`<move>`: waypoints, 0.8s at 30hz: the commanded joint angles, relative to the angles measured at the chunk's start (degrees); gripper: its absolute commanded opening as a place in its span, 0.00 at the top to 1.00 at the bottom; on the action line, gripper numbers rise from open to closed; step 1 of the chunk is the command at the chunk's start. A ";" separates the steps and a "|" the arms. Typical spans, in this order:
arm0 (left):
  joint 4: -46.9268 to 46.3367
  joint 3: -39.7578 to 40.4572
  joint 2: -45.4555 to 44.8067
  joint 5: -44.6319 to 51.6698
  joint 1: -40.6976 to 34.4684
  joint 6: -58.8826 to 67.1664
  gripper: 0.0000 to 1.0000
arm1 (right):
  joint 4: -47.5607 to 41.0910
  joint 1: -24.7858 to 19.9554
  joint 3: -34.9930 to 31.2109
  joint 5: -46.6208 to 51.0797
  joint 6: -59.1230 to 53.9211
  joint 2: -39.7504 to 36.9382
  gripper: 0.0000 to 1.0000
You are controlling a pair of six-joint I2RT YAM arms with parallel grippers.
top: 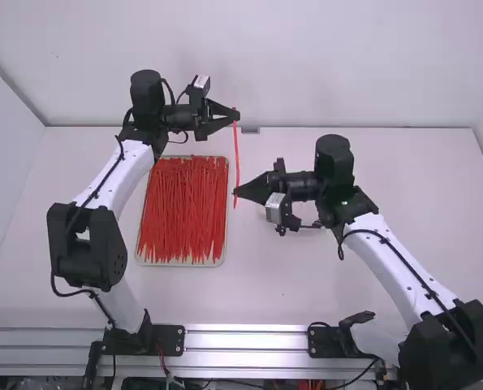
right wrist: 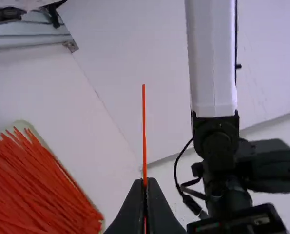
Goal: Fasten the cable tie
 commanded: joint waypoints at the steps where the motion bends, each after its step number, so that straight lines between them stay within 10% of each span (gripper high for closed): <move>1: 0.39 -0.52 -0.04 0.90 -0.74 1.66 0.98 | 0.92 -0.07 -0.37 2.43 10.88 0.20 1.00; 15: 0.37 -0.55 -0.04 0.81 -0.81 4.24 0.98 | -4.31 -0.04 -0.50 1.55 11.34 0.20 1.00; 24: 0.92 -0.52 -0.04 -3.91 -0.79 13.33 0.98 | 5.68 -0.07 -0.52 2.14 32.33 0.20 1.00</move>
